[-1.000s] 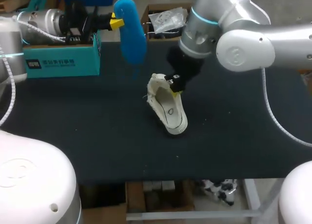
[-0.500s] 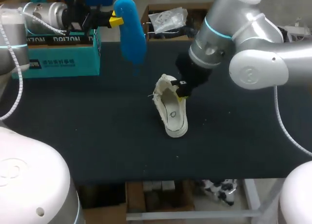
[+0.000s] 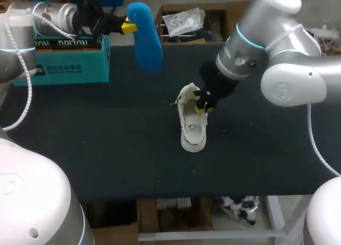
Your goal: Open the shoe tongue, take the insole out of the shoe, put the insole back into the shoe, and pack the shoe into the shoebox
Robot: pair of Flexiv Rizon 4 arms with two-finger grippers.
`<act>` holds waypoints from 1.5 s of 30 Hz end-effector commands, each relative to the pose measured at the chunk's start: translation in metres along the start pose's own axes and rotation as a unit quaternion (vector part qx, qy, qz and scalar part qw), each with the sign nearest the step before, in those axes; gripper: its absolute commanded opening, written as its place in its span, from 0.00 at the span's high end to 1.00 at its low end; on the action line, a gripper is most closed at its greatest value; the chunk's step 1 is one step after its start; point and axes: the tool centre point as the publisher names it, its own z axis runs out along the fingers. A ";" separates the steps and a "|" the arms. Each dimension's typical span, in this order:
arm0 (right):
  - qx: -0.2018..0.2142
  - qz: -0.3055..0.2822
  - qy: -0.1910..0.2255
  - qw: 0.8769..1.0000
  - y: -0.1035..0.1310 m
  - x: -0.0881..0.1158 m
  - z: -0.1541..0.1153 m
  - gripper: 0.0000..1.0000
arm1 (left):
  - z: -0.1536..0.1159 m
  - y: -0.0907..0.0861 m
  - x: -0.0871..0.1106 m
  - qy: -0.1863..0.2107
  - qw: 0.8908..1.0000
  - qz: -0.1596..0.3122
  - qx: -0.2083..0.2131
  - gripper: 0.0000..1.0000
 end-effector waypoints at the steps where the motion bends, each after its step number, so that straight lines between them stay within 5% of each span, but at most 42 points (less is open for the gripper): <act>1: -0.019 0.000 0.006 1.000 -0.012 -0.004 -0.011 0.00 | 0.010 0.000 0.005 0.000 1.000 0.001 -0.001 1.00; 7: -0.050 0.001 0.023 0.999 -0.022 -0.013 -0.027 0.00 | 0.025 -0.003 0.019 -0.047 0.994 -0.092 -0.029 1.00; 20: -0.050 0.001 0.023 0.999 -0.022 -0.013 -0.027 0.00 | 0.025 -0.003 0.019 -0.047 0.994 -0.092 -0.029 1.00; 32: -0.034 0.072 0.092 0.993 -0.049 -0.029 -0.061 0.00 | 0.077 0.019 0.084 -0.150 0.976 -0.155 0.039 1.00; 37: -0.022 0.141 0.138 0.980 -0.064 -0.029 -0.075 0.00 | 0.089 0.015 0.097 -0.178 0.969 -0.165 0.047 1.00; 45: -0.020 0.131 0.146 0.980 -0.066 -0.022 -0.079 0.00 | 0.104 0.008 0.106 -0.194 0.959 -0.206 0.029 1.00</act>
